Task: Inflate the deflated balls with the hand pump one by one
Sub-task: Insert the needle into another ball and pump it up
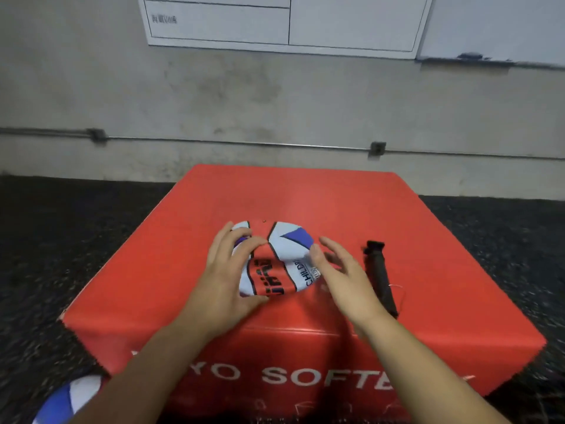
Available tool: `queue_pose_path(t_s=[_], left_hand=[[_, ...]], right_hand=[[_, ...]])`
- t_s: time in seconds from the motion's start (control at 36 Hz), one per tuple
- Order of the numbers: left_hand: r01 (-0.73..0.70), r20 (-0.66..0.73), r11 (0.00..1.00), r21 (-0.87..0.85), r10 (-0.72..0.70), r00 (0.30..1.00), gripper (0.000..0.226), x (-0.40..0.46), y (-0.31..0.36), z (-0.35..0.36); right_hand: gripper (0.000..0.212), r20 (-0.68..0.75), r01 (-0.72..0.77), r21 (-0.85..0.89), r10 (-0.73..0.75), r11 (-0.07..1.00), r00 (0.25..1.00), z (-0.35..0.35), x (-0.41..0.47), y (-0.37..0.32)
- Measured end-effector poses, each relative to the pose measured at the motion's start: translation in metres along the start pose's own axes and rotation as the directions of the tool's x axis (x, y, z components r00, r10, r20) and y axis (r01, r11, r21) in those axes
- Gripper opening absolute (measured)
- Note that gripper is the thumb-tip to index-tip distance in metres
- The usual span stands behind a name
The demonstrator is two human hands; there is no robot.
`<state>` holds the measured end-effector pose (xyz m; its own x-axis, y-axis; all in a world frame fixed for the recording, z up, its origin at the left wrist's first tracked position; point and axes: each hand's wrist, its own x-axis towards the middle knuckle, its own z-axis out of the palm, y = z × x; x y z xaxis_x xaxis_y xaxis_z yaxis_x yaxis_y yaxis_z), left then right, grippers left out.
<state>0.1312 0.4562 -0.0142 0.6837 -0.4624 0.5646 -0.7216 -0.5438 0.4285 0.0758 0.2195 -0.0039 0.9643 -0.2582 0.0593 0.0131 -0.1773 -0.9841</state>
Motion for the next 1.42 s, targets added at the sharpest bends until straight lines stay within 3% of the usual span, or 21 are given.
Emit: queue_pose_path(t_s=[0.06,0.08,0.19,0.33,0.44,0.53,0.58,0.67,0.75,0.94,1.11,1.22,1.33,1.42], left_hand=[[-0.025,0.038,0.998,0.055,0.023,0.999,0.103,0.000,-0.008,0.003],[-0.040,0.051,0.997,0.069,0.036,0.998,0.105,0.000,-0.011,0.005],[-0.050,0.053,0.996,0.074,0.046,0.998,0.111,-0.001,-0.018,0.009],[-0.007,0.087,1.000,0.003,0.007,0.996,0.102,-0.006,-0.023,0.004],[0.138,0.060,0.980,-0.146,-0.130,0.990,0.086,-0.012,-0.019,-0.002],[0.255,0.059,0.950,-0.177,-0.249,0.967,0.097,-0.017,-0.024,-0.009],[0.332,0.131,0.926,-0.181,-0.312,0.941,0.108,-0.021,-0.030,-0.015],[0.357,0.216,0.922,-0.149,-0.322,0.922,0.114,-0.028,-0.033,-0.019],[0.381,0.209,0.908,-0.176,-0.344,0.915,0.119,-0.029,-0.032,-0.021],[0.333,0.140,0.912,-0.241,-0.307,0.941,0.108,-0.024,-0.029,-0.020],[0.023,-0.008,0.991,-0.133,-0.024,1.000,0.108,-0.009,-0.011,-0.008],[0.092,-0.029,0.981,-0.172,-0.099,0.995,0.101,-0.006,-0.006,-0.005],[0.150,-0.090,0.965,-0.214,-0.173,0.981,0.072,-0.004,-0.014,-0.018],[0.151,-0.071,0.963,-0.225,-0.170,0.983,0.066,-0.009,-0.019,-0.024]], right_hand=[[0.033,0.030,-0.028,0.080,0.026,0.996,0.999,0.008,0.006,0.001],[0.033,0.040,-0.044,0.109,0.040,0.993,0.998,0.011,0.009,0.003],[0.075,0.024,-0.082,0.106,0.079,0.991,0.997,0.021,0.020,0.014],[0.064,-0.001,-0.127,0.139,0.128,0.982,0.992,0.025,0.025,0.016],[0.063,0.013,-0.103,0.101,0.102,0.989,0.995,0.027,0.015,0.018],[0.060,0.030,-0.038,-0.002,0.038,0.999,0.999,0.029,0.002,0.021],[0.063,0.042,0.013,-0.070,-0.010,0.997,0.999,0.029,-0.004,0.026],[0.069,0.057,0.052,-0.118,-0.045,0.992,0.997,0.031,-0.011,0.029],[0.071,0.049,0.070,-0.122,-0.064,0.990,0.997,0.030,-0.014,0.029],[0.069,0.052,0.080,-0.098,-0.075,0.992,0.996,0.025,-0.022,0.028],[0.081,-0.024,0.106,0.125,-0.104,0.986,0.994,0.019,-0.027,0.018],[0.080,-0.040,0.050,0.120,-0.045,0.992,0.998,0.020,-0.023,0.023],[0.053,-0.027,0.042,0.095,-0.039,0.995,0.999,0.020,-0.018,0.024],[0.045,-0.024,0.067,0.025,-0.066,0.997,0.998,0.018,-0.017,0.021]])
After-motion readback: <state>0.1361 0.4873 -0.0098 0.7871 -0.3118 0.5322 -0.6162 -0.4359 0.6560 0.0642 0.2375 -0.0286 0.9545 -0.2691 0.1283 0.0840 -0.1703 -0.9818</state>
